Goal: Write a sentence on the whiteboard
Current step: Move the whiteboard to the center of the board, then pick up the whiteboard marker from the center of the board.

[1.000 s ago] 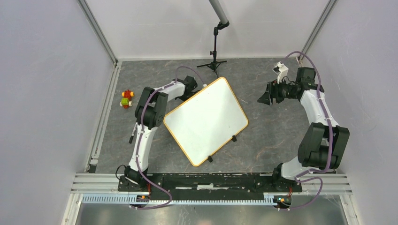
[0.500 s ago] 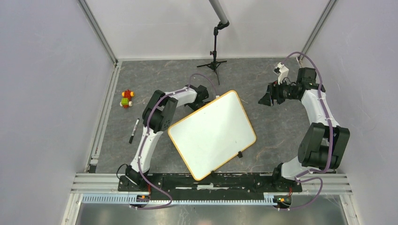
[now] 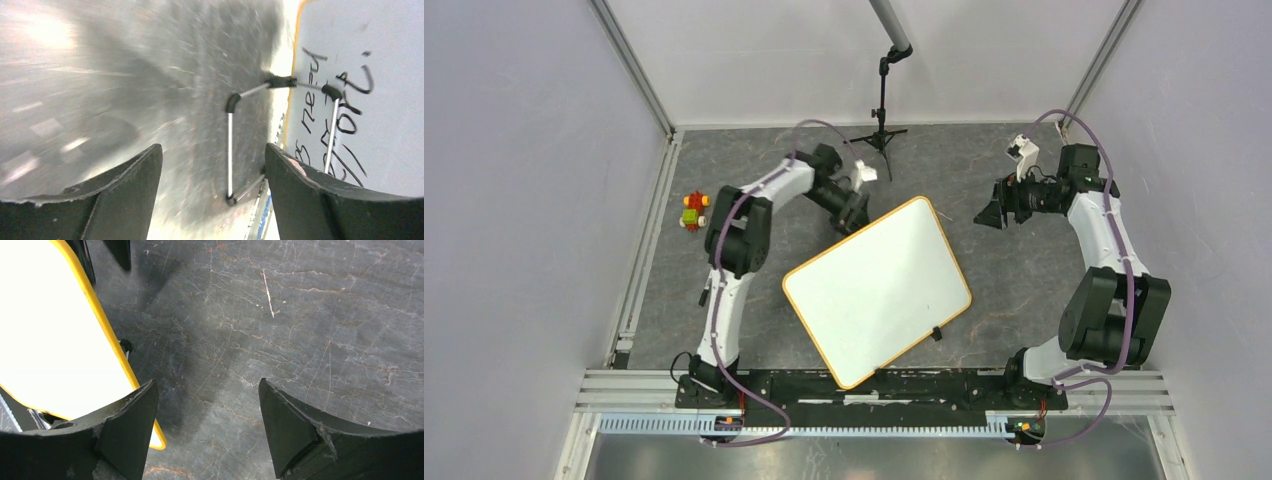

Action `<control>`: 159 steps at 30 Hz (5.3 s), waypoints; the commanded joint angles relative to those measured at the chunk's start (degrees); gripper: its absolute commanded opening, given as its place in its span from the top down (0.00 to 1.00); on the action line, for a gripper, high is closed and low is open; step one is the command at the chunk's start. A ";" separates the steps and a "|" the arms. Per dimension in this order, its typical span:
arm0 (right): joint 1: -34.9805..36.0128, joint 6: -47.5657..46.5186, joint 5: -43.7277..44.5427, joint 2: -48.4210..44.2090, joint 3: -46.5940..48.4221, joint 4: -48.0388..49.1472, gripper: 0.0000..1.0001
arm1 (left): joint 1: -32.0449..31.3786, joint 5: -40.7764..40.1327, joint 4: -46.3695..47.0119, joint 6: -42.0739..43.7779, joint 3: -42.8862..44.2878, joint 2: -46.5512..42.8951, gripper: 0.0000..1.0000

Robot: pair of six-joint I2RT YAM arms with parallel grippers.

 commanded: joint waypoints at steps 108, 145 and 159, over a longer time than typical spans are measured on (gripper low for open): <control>-5.24 0.04 -7.16 -19.26 -14.67 11.52 0.02 | -50.70 -47.51 2.57 46.20 -20.17 -36.39 0.00; -5.21 27.60 2.02 -22.00 -24.12 38.83 0.02 | 42.60 -45.56 -0.16 7.93 -38.91 -53.25 0.26; -5.04 32.80 -2.11 -23.92 -31.04 49.86 0.02 | 42.52 -54.78 19.43 11.10 -49.75 -44.51 0.48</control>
